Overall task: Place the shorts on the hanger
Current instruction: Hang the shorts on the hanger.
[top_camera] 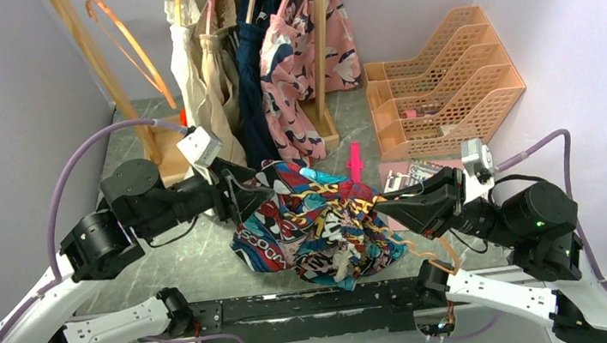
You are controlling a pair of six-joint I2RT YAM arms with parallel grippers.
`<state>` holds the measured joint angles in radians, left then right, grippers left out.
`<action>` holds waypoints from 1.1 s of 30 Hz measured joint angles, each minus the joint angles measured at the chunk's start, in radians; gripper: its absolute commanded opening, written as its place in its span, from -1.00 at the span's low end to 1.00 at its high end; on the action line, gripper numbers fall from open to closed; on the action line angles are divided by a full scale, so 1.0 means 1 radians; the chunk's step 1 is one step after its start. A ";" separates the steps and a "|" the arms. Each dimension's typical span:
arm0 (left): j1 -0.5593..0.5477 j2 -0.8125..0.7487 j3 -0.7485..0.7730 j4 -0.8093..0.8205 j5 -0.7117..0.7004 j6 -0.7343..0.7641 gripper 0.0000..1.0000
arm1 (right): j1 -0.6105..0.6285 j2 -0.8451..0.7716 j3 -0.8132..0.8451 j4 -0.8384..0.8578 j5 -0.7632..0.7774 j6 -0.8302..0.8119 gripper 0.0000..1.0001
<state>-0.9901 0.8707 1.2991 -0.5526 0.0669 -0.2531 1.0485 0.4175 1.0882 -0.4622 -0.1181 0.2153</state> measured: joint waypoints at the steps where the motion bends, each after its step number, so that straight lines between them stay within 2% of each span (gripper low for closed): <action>1: 0.000 -0.004 0.000 -0.001 0.005 -0.008 0.41 | 0.000 0.000 0.000 -0.001 0.011 0.000 -1.00; 8: 0.000 -0.003 -0.024 -0.013 0.090 -0.129 0.44 | 0.000 -0.001 -0.004 0.007 0.089 -0.005 -1.00; 14: 0.000 0.021 -0.069 -0.029 0.098 -0.217 0.44 | 0.000 0.006 -0.029 0.043 0.109 -0.010 -1.00; 17: 0.000 0.045 -0.078 -0.043 0.093 -0.245 0.45 | 0.000 0.023 -0.035 0.058 0.106 -0.010 -1.00; 24: 0.000 0.094 -0.079 -0.042 0.066 -0.320 0.62 | 0.000 0.049 -0.036 0.072 0.095 -0.009 -1.00; 33: 0.000 0.042 -0.080 -0.043 -0.016 -0.394 0.68 | 0.000 0.049 -0.036 0.076 0.087 -0.008 -1.00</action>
<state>-0.9901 0.9131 1.2194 -0.5953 0.0505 -0.6468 1.0485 0.4667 1.0519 -0.3859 -0.0315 0.2073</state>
